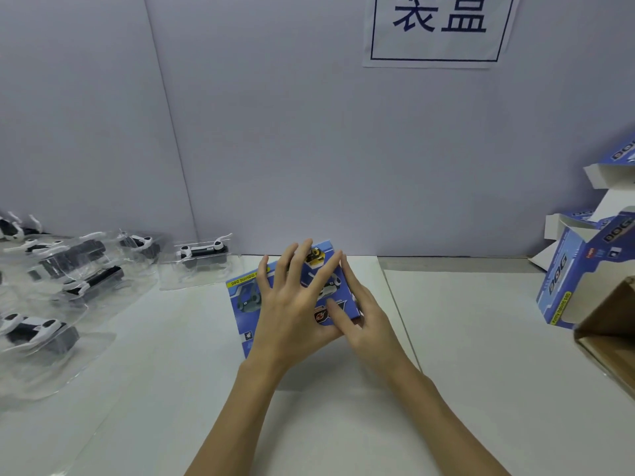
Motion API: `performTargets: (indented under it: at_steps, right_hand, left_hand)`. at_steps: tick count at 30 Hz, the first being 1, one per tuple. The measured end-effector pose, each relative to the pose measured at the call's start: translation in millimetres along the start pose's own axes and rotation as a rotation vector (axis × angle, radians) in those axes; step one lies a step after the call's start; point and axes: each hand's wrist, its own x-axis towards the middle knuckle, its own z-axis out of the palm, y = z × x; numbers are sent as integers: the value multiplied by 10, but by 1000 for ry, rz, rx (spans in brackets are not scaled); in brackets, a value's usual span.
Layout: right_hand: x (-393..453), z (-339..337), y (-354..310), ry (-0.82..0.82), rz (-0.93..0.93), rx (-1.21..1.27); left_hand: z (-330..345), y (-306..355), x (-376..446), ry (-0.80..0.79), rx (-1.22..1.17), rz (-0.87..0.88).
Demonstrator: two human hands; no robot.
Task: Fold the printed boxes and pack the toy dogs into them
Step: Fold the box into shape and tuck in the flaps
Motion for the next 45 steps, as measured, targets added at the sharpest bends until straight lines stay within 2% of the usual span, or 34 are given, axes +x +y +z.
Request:
performTargets:
  at_steps: [6, 11, 14, 16, 18, 20, 25, 27, 30, 32, 34, 37, 38, 40, 43, 45]
  right_hand:
    - [49, 112, 16, 62, -7, -20]
    - [77, 146, 57, 133, 62, -3]
    - [114, 2, 100, 267, 112, -16]
    - [142, -130, 132, 306, 129, -54]
    - [154, -199, 145, 309, 175, -48]
    - [135, -226, 139, 276, 158, -76]
    - [105, -252, 69, 25, -109, -263]
    - [119, -276, 48, -2, -192, -389]
    - [98, -327, 8, 95, -235, -461]
    - [91, -374, -39, 315, -168, -434]
    - [114, -435, -67, 509, -34, -417]
    - [111, -508, -40, 593, 135, -350]
    - [107, -527, -35, 590, 162, -323]
    - [111, -568, -24, 547, 141, -324]
    - [141, -536, -57, 398, 95, -231]
    - [162, -452, -39, 288, 100, -107]
  left_hand:
    - [39, -53, -9, 17, -48, -35]
    - [5, -29, -39, -49, -3, -101]
    - [-14, -45, -66, -215, -26, -330]
    - [-1, -55, -71, -296, -222, -530]
    - [20, -73, -55, -306, -371, -683]
    - [15, -99, -45, -268, -410, -779]
    - [-67, -239, -23, -41, -523, -943]
    - [-66, -251, -24, -11, -587, -974]
    - [-68, -246, -36, 49, -749, -1029]
    - [-114, -275, -15, 134, -967, -1097]
    - [-130, -285, 1, 80, -1145, -1037]
    - [-104, -176, 3, -121, -1133, -808]
    - [-76, -146, -7, -160, -1129, -772]
    - [-21, -128, -27, -135, -1158, -768]
    - [-25, -153, -32, 0, -1181, -879]
    - [-13, -160, -48, 8, -1215, -953]
